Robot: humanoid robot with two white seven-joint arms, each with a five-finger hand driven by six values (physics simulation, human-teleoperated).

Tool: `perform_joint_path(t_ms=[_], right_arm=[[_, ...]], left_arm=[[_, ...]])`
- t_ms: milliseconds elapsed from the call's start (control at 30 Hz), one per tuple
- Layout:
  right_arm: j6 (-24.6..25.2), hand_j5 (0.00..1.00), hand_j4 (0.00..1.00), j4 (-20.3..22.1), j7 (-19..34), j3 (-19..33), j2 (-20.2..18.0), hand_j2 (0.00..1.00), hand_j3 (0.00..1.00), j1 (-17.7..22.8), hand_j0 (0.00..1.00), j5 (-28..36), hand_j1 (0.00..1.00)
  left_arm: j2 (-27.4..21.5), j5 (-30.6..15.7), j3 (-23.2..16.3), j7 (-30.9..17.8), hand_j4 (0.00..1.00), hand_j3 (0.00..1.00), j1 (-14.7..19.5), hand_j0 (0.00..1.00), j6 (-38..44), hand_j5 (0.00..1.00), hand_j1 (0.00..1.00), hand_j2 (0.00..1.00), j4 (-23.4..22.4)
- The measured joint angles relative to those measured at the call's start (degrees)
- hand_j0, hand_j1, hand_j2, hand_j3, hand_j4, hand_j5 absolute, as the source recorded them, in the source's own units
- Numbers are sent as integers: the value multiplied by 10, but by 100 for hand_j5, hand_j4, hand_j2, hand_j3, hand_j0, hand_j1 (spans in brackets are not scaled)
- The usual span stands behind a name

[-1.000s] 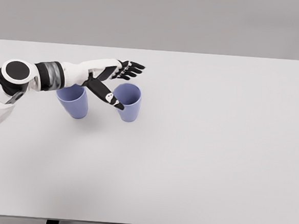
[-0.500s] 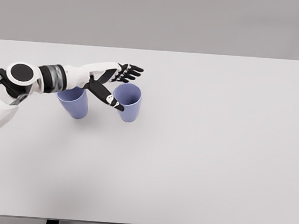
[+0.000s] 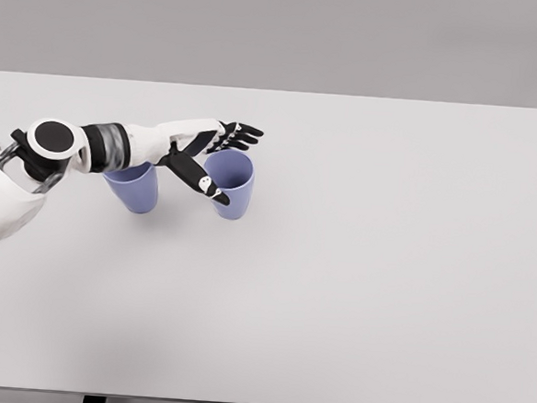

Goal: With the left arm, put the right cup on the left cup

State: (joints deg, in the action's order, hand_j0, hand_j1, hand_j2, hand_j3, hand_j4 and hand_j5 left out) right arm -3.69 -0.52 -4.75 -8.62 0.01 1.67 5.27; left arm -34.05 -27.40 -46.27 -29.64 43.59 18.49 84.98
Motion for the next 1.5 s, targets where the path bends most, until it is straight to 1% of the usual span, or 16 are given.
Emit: perform_joint_path(t_ms=[633,700,867,933,967,1100,1233,1267,1500], right_arm=[[0,100,100,0,0,0,0,100,100,0,100,0,100],[0,100,100,0,0,0,0,100,100,0,100,0,100],[0,100,100,0,0,0,0,100,100,0,100,0,100],[0,100,100,0,0,0,0,100,100,0,100,0,100],[0,100,100,0,0,0,0,100,100,0,100,0,100],[0,100,100,0,0,0,0,100,100,0,100,0,100],[0,100,100,0,0,0,0,100,100,0,100,0,100],[0,100,100,0,0,0,0,100,100,0,100,0,100],[0,100,100,0,0,0,0,100,100,0,100,0,100]], left_arm=[[2,4,0,0,100,100,-7,100,0,100,100,100,-18],[2,6,0,0,97,97,-7,97,0,97,97,97,-19],[2,10,0,0,83,83,-12,83,-1,83,83,83,-19],[2,12,0,0,81,81,-13,81,-1,81,81,81,-19],[2,12,0,0,79,79,-13,79,-1,79,79,79,-18],[2,14,1,0,76,76,-16,76,-1,76,76,76,-17],[2,15,2,0,75,75,-16,75,-1,75,75,75,-14],[2,15,2,0,73,73,-16,73,-1,73,73,73,-13],[-3,12,5,0,73,73,-12,73,-1,73,73,73,3]])
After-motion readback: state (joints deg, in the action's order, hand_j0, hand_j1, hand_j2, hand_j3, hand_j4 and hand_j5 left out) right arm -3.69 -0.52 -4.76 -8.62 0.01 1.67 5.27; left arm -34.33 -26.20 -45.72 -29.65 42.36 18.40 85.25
